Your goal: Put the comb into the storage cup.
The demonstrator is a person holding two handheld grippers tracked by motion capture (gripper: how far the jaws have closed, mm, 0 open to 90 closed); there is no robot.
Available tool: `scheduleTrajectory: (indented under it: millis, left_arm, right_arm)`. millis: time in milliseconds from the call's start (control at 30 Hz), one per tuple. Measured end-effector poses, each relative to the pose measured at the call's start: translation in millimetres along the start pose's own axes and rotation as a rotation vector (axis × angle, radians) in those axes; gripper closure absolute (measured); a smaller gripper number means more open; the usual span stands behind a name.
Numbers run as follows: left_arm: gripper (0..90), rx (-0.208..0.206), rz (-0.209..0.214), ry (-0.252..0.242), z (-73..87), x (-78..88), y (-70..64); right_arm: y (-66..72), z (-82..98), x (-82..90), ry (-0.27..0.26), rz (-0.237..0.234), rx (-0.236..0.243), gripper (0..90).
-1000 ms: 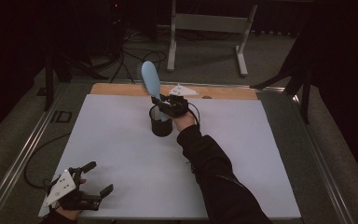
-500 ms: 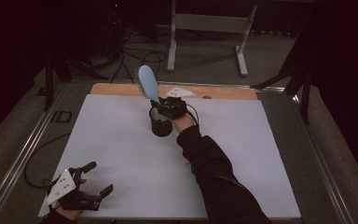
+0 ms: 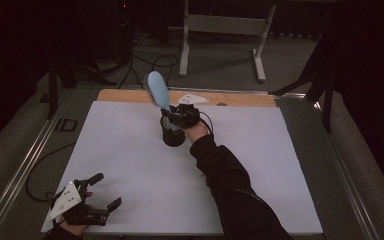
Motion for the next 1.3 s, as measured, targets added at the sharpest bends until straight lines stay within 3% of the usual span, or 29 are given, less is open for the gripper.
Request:
scheduleTrajectory:
  millis: [467,833,1000,1167,1300]
  left_arm:
    - [0.0,-0.002,0.001,0.001,0.0,-0.7,-0.4]
    - [0.0,-0.004,-0.001,0.003,0.0,-0.7,-0.4]
    - [0.0,-0.009,0.0,0.006,0.0,-0.9,-0.6]
    - [0.0,-0.01,0.0,0.006,0.1,-1.0,-0.7]
    - [0.0,-0.011,0.0,0.007,0.2,-1.2,-0.7]
  right_arm:
    - [-3.6,5.0,4.5,-0.004,0.013,-0.015,65.2]
    - [-5.1,6.5,12.1,-0.049,-0.07,-0.044,57.6]
    - [-4.2,8.0,13.6,-0.039,-0.08,-0.019,58.1]
    - [-4.9,5.9,17.8,-0.069,-0.102,-0.043,54.3]
    - [-5.2,6.4,18.7,-0.056,-0.108,-0.037,53.7]
Point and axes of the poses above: each handheld gripper's, and its own axes: x roughly backward along the jaws, z roughly out of its underside, y roughly to its left, the point moved 4 cm from there along -x, roughly forward along the jaws, and after that the axes turned 15 degrees about -x, right-handed, at the moved point
